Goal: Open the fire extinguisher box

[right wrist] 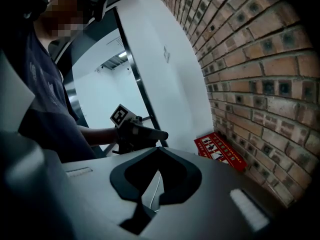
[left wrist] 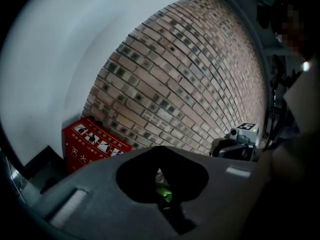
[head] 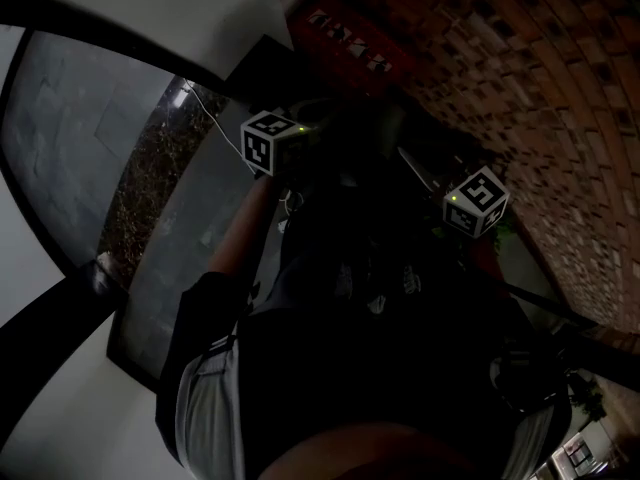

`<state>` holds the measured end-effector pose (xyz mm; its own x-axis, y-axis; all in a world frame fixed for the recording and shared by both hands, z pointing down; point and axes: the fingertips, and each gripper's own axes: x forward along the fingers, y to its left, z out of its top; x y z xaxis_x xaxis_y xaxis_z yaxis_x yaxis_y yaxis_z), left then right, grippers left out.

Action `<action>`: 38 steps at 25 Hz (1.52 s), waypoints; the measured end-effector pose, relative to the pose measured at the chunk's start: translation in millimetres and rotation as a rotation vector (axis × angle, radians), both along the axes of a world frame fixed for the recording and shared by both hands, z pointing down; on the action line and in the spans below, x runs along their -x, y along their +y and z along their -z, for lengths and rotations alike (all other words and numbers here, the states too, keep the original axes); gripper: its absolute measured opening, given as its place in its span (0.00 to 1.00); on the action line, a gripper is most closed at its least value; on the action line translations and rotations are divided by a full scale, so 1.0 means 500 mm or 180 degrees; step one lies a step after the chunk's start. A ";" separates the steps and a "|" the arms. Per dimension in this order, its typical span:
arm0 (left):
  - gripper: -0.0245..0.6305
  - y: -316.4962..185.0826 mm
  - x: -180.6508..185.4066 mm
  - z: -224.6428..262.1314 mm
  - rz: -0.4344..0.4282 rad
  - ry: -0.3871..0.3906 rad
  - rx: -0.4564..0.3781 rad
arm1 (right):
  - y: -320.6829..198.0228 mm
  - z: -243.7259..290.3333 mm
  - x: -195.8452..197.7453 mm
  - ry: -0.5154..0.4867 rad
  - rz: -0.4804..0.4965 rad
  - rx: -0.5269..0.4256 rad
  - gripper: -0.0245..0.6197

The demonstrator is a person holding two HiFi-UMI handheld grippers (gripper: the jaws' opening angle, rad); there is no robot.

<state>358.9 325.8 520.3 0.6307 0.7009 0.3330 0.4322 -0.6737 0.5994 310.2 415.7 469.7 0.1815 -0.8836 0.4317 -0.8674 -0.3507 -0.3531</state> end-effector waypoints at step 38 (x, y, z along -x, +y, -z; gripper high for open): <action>0.34 0.082 -0.227 -0.509 0.0619 -0.2307 0.0066 | 0.091 -0.239 -0.218 -0.0402 0.0305 0.0775 0.04</action>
